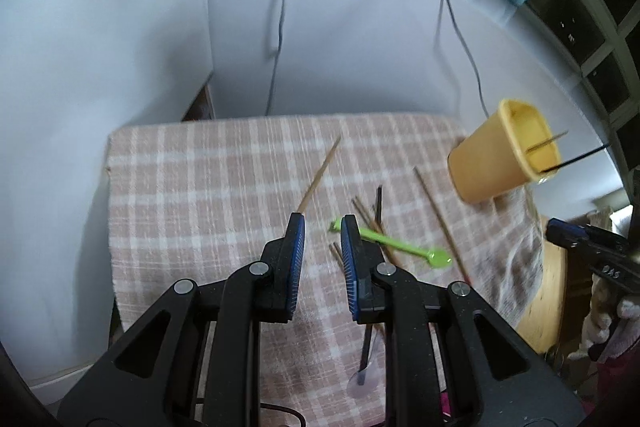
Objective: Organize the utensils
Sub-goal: 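Grasp a red-tipped wooden chopstick with the right tool while the left tool grasps another wooden chopstick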
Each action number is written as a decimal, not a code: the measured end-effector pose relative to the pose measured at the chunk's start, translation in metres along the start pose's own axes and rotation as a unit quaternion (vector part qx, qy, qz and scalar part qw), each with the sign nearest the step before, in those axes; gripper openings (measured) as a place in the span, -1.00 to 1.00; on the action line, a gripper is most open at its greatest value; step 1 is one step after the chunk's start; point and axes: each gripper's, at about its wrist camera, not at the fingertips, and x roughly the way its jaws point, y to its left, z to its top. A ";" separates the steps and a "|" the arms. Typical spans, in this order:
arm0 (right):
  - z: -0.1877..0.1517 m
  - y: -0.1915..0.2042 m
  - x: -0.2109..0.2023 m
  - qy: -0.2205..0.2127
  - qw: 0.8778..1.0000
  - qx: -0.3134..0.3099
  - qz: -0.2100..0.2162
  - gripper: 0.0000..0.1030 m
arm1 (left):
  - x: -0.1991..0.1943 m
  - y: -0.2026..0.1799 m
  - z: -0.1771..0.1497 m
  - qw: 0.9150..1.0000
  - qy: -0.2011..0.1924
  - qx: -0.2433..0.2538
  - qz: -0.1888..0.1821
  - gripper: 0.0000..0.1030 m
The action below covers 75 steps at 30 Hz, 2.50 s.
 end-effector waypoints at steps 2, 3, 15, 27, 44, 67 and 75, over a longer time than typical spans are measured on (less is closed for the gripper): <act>-0.003 0.001 0.017 0.016 1.000 0.003 -0.005 -0.70 | 0.012 -0.001 -0.002 1.000 0.012 0.007 -0.002 -0.67; -0.005 0.001 0.027 0.025 1.000 0.006 -0.005 -0.70 | 0.018 -0.001 -0.002 1.000 0.017 0.011 -0.003 -0.67; -0.009 0.000 0.083 0.058 0.998 0.023 -0.034 -0.70 | 0.068 0.004 0.000 0.998 0.047 0.021 -0.021 -0.66; 0.004 0.001 0.116 0.066 0.995 0.021 -0.067 -0.70 | 0.120 -0.001 0.021 0.995 0.077 0.061 -0.010 -0.50; 0.014 0.002 0.140 0.069 0.992 0.018 -0.103 -0.70 | 0.161 -0.005 0.031 0.992 0.094 0.079 0.003 -0.51; 0.002 0.041 0.170 0.084 0.984 -0.058 -0.148 -0.71 | 0.158 0.005 0.028 0.993 0.086 0.078 0.010 -0.90; 0.005 0.050 0.178 0.092 0.982 -0.095 -0.134 -0.90 | 0.146 0.013 0.022 0.995 0.082 0.061 0.011 -0.93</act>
